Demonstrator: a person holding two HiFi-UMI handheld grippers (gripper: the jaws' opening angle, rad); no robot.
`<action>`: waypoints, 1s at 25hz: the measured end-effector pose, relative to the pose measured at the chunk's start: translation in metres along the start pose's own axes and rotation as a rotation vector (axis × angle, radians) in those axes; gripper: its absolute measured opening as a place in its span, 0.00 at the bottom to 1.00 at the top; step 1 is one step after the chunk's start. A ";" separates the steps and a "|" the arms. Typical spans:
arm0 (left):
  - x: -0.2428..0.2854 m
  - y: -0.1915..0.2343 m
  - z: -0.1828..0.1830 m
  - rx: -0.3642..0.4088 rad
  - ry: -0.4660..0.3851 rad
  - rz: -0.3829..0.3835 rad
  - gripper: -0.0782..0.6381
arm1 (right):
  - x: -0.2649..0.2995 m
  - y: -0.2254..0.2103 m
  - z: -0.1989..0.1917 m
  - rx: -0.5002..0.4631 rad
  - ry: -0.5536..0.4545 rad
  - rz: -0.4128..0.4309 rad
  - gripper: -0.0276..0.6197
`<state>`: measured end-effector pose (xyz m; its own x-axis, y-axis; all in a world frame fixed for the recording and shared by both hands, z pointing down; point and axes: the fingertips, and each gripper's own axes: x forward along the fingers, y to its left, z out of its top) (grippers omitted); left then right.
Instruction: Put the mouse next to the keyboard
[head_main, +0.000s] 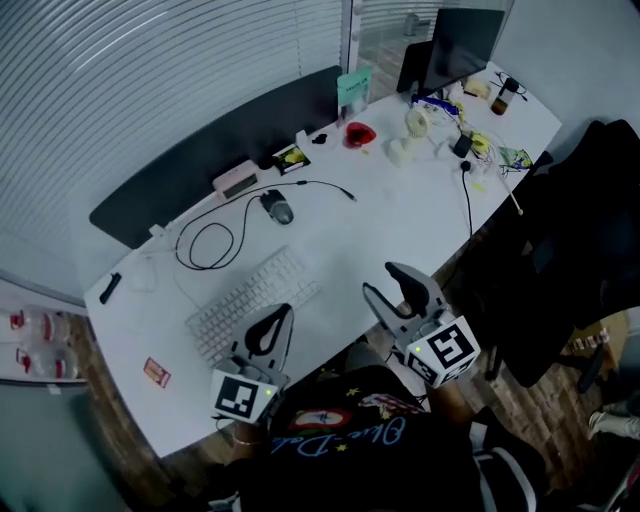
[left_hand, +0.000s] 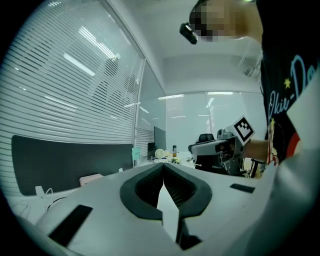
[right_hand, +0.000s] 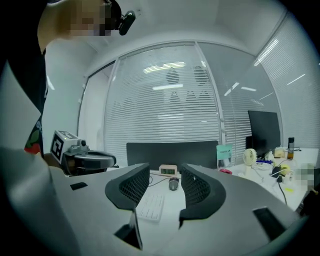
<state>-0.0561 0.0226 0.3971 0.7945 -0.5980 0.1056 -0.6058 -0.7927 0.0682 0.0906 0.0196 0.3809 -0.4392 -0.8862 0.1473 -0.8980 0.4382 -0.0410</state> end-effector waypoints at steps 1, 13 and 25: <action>-0.002 0.004 -0.001 -0.006 0.002 0.018 0.11 | 0.007 0.000 -0.001 0.011 0.007 0.012 0.30; -0.017 0.073 -0.006 -0.062 0.024 0.320 0.11 | 0.121 -0.014 -0.006 0.021 0.048 0.196 0.34; -0.008 0.116 -0.010 -0.088 0.040 0.497 0.11 | 0.222 -0.025 -0.046 -0.004 0.186 0.303 0.41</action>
<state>-0.1326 -0.0632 0.4142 0.4083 -0.8941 0.1842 -0.9128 -0.3996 0.0838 0.0168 -0.1816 0.4602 -0.6723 -0.6740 0.3062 -0.7277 0.6777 -0.1061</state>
